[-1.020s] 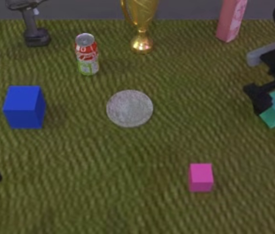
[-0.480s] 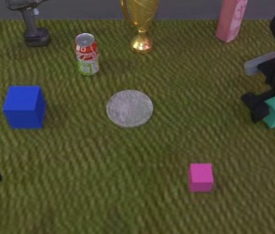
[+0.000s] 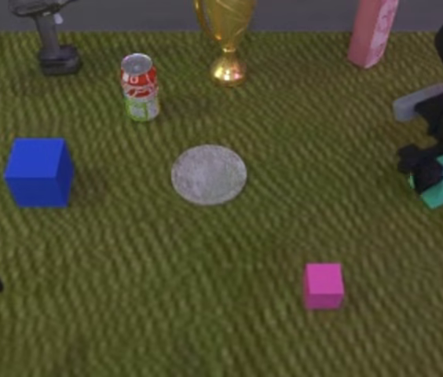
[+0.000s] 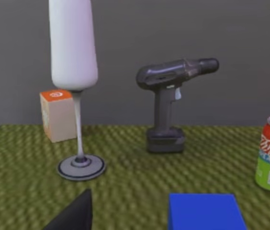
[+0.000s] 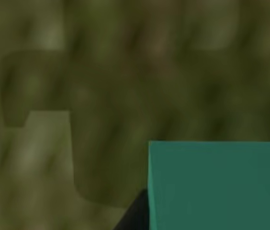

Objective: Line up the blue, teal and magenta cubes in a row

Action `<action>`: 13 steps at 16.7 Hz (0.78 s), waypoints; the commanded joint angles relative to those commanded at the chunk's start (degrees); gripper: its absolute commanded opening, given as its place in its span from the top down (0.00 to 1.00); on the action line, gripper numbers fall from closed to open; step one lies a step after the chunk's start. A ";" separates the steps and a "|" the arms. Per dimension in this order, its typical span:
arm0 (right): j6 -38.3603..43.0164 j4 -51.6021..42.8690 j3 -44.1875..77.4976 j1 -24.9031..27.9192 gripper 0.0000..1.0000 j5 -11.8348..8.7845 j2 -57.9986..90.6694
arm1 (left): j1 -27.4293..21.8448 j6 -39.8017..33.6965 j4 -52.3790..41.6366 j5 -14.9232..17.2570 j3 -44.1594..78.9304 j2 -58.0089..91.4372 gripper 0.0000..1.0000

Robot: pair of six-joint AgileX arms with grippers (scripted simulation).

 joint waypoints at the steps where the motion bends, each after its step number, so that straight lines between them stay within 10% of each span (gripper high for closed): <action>1: 0.00 0.00 0.00 0.00 0.83 0.00 0.00 | 0.00 0.00 0.00 0.00 0.00 0.00 0.00; 4: 0.00 0.00 0.00 0.00 1.00 0.00 0.00 | 0.00 0.00 0.00 0.00 0.00 0.00 0.00; 13: 0.26 -0.68 0.42 0.12 1.00 -0.39 -1.28 | 0.00 0.00 0.00 0.00 0.00 0.00 0.00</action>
